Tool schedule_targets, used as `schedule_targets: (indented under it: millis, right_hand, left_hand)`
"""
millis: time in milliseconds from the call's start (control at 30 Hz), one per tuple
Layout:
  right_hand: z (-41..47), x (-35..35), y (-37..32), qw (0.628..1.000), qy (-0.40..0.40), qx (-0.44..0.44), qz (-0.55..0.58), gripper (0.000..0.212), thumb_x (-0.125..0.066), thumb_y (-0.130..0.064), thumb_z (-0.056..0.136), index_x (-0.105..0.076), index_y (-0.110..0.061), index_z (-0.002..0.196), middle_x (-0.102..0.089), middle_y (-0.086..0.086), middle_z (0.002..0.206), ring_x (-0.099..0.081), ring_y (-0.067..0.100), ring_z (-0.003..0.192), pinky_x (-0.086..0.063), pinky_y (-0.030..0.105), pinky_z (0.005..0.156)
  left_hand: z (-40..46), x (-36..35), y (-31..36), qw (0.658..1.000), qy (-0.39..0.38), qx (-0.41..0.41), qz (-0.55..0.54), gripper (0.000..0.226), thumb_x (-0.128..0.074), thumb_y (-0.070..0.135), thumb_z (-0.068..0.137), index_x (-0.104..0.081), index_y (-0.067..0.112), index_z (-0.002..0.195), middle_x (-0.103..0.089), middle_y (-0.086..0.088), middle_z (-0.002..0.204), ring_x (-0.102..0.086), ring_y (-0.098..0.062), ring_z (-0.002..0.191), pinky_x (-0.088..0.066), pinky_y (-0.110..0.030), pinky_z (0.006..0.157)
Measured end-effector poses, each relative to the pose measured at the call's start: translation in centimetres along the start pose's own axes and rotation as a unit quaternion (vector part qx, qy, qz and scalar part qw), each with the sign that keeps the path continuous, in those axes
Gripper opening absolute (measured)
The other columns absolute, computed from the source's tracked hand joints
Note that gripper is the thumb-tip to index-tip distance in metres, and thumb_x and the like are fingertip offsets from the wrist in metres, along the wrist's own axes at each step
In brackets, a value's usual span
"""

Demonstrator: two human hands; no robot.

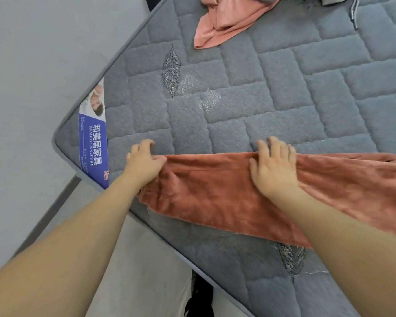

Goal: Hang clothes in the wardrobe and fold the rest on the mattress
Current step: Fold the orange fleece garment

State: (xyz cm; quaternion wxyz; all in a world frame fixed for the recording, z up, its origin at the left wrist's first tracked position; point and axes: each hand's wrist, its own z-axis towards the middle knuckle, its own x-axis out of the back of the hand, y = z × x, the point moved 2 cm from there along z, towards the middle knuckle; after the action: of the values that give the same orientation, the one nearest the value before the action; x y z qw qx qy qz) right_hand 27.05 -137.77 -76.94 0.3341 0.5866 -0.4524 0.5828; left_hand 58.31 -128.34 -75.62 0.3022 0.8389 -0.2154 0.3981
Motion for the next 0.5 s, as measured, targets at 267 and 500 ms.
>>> schedule_targets:
  millis: [267, 500]
  right_hand:
    - [-3.8, -3.2, -2.4, 0.992, -0.125, 0.015, 0.007, 0.070, -0.023, -0.057, 0.098, 0.000, -0.029, 0.157, 0.011, 0.003, 0.165, 0.012, 0.024, 0.151, 0.014, 0.051, 0.118]
    - [-7.6, 0.8, 10.1, 0.984, -0.052, -0.164, 0.043, 0.067, -0.042, -0.045, 0.096, -0.021, -0.021, 0.155, -0.008, 0.004, 0.164, -0.002, 0.027, 0.150, 0.010, 0.052, 0.117]
  left_hand:
    - [0.4, 0.1, 0.8, 0.993, -0.119, 0.010, -0.020, 0.011, -0.064, 0.025, 0.078, -0.058, 0.017, 0.084, -0.064, -0.009, 0.094, -0.062, -0.026, 0.085, -0.043, -0.031, 0.063]
    - [-6.2, -0.2, 15.3, 0.941, -0.292, -0.055, -0.162, 0.023, -0.073, 0.034, 0.073, -0.069, 0.016, 0.086, -0.069, -0.009, 0.078, -0.062, -0.022, 0.073, -0.050, -0.031, 0.062]
